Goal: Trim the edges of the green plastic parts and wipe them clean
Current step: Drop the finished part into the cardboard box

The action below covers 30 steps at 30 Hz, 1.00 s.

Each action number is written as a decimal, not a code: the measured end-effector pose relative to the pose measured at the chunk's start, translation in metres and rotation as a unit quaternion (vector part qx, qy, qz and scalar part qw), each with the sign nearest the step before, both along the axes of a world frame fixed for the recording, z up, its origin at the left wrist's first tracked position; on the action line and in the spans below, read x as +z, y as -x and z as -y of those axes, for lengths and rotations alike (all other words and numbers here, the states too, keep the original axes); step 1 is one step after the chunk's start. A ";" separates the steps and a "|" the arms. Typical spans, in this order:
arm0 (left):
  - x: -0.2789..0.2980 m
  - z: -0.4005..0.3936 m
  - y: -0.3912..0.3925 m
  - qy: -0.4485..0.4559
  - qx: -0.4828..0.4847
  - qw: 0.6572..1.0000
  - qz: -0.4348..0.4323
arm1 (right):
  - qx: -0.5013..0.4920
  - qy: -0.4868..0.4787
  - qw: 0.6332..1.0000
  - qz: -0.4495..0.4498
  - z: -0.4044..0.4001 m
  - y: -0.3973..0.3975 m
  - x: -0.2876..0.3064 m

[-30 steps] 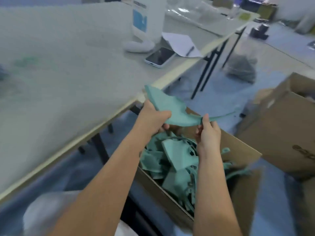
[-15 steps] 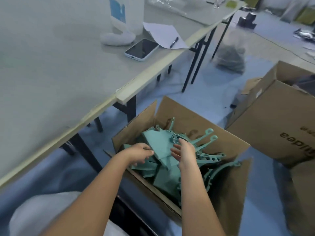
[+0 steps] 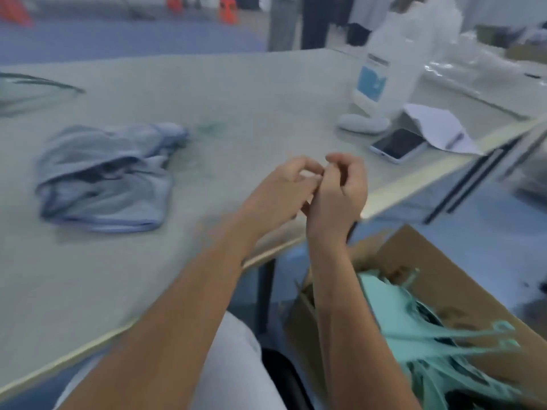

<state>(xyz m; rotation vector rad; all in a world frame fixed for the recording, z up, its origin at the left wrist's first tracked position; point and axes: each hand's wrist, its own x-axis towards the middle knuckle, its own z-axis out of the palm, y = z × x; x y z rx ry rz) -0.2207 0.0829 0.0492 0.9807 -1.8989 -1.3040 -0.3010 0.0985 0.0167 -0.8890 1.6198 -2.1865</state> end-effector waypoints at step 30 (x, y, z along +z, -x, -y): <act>0.061 0.106 -0.228 0.104 0.165 0.959 -0.207 | 0.131 0.028 0.956 -0.261 0.129 -0.175 0.071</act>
